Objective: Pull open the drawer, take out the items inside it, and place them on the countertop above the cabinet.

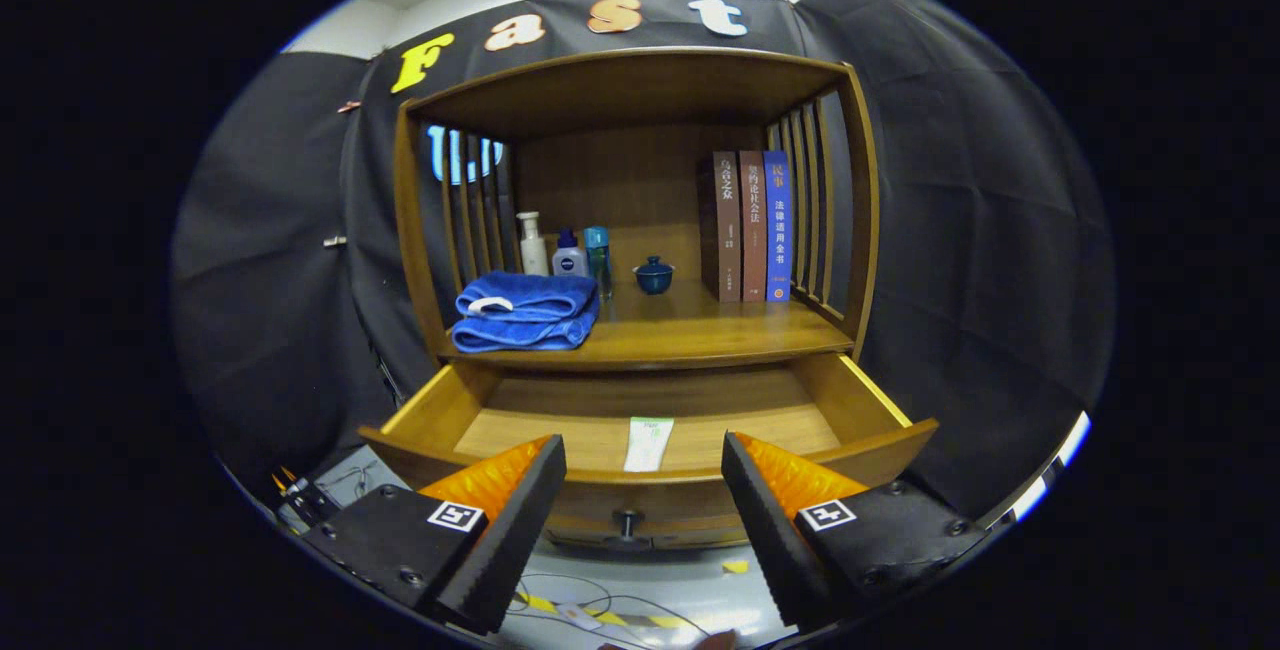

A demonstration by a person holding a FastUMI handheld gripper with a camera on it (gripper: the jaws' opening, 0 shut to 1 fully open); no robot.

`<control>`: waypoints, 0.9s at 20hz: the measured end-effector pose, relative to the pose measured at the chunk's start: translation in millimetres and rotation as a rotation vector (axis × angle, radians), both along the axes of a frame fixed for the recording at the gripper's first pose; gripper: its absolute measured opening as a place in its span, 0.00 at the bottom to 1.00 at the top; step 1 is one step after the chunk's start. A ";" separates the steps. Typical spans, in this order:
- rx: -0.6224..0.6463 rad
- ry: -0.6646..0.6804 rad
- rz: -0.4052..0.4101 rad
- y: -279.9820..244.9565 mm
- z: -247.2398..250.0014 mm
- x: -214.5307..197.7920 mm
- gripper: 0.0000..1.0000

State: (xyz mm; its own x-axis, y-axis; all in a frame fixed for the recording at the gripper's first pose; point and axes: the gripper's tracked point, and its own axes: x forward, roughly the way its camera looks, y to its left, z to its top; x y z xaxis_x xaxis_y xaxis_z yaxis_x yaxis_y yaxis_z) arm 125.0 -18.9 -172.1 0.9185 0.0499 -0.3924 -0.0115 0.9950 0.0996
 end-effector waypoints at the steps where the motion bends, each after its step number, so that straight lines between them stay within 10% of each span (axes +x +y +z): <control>1: -0.007 0.027 0.017 1.8 5.9 10.7 0.99; 7: -0.049 0.358 0.127 19.0 -31.7 58.0 0.99; 18: -0.024 0.812 0.062 19.0 -171.8 123.4 0.90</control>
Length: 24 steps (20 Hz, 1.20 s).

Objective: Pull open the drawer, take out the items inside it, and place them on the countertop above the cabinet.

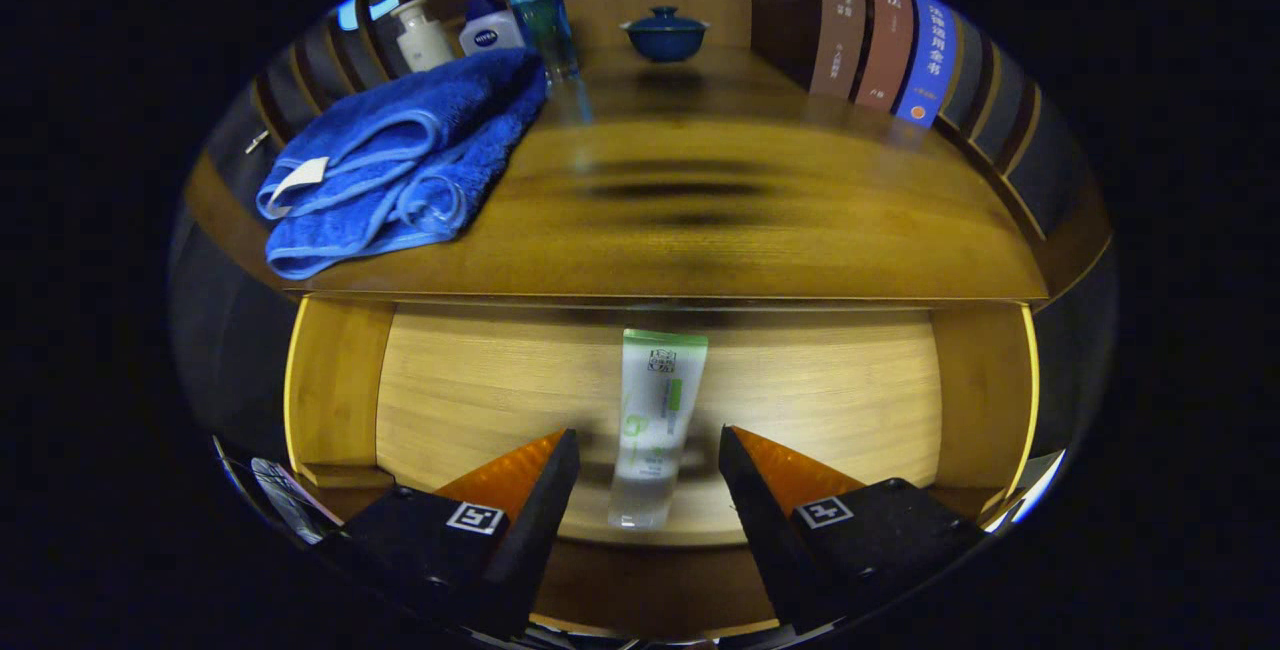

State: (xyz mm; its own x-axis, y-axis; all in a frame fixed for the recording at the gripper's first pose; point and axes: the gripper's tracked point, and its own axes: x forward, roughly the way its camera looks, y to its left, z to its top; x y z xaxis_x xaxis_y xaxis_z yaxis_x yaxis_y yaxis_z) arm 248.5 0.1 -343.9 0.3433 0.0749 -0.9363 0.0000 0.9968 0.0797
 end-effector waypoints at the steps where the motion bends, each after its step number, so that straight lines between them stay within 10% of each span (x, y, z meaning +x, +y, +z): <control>1: -0.012 0.013 0.005 1.5 -5.7 2.1 0.90; 10: -0.089 0.091 -0.017 -6.5 -41.8 5.6 0.58; 12: -0.079 0.093 -0.027 -7.5 -32.8 0.1 0.37; 24: 0.037 -0.008 -0.041 -7.8 45.6 -24.9 0.37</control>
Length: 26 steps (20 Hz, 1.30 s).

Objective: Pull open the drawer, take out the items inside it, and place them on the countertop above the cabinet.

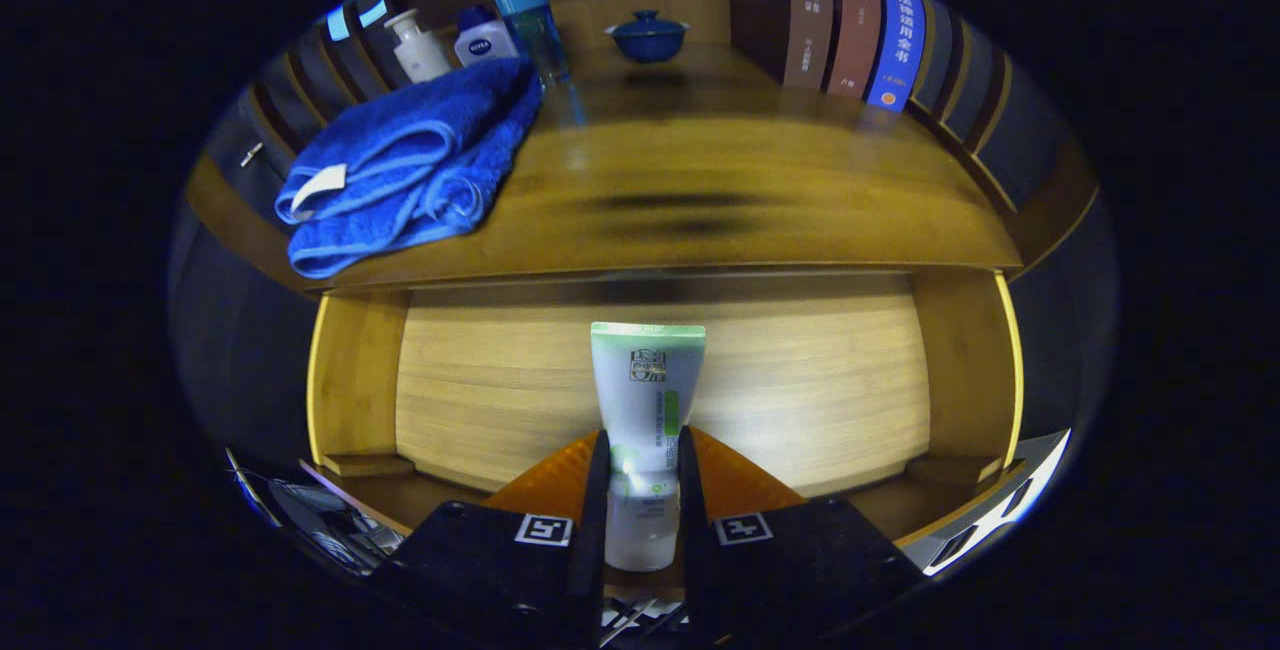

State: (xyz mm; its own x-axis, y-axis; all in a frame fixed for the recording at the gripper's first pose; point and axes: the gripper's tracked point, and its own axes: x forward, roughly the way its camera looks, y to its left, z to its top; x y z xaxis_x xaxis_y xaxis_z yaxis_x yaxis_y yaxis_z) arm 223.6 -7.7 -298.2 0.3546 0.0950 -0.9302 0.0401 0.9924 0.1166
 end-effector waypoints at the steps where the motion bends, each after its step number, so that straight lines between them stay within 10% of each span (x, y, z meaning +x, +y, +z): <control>1: 0.003 -0.005 -0.008 -2.5 7.8 1.4 0.37; 26: -0.067 0.012 -0.015 0.9 34.4 158.2 0.37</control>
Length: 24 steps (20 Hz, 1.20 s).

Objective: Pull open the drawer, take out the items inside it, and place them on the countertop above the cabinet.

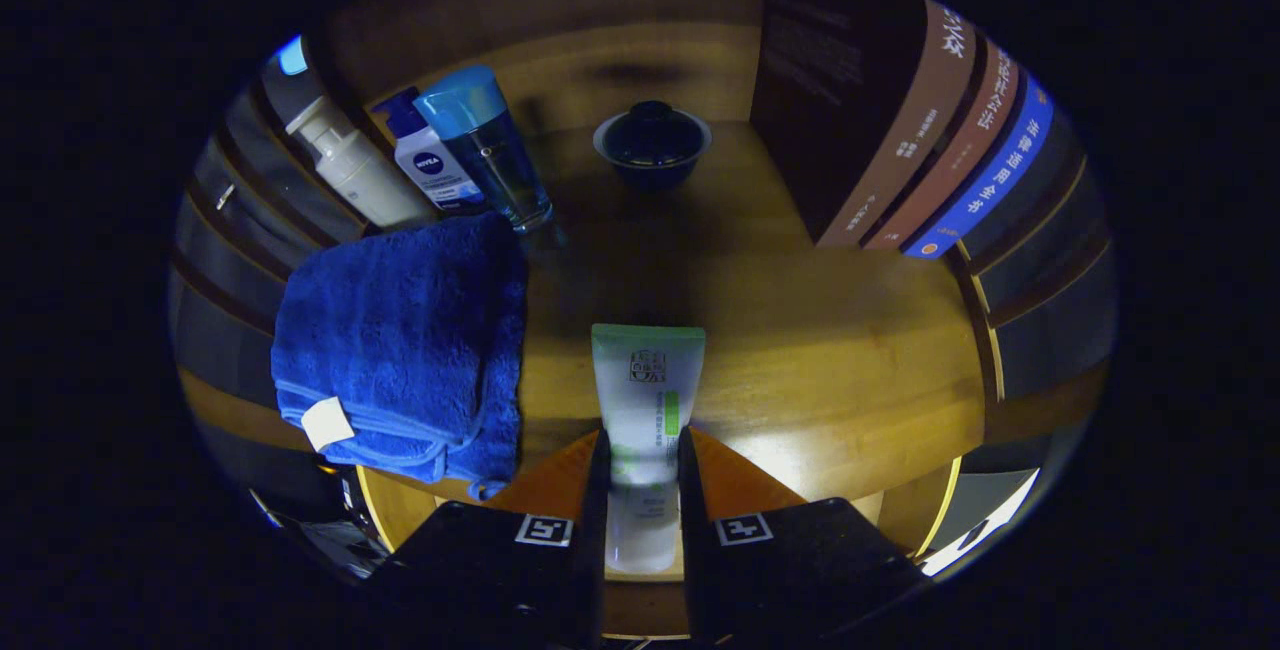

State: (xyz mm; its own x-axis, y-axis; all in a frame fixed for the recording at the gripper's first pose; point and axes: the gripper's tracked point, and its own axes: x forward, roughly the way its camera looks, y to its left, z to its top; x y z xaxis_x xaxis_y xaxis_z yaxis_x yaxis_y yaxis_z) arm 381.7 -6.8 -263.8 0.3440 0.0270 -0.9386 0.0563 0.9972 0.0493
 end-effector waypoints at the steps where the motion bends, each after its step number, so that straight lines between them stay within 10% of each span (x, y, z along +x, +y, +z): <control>1: -0.014 0.001 0.008 -2.0 -0.6 3.2 0.37; 6: -0.013 -0.021 -0.028 -5.2 2.2 13.8 0.51; 11: -0.029 -0.070 -0.039 -9.5 14.0 13.0 0.99; 24: 0.071 -0.444 0.074 11.7 99.1 -59.1 0.99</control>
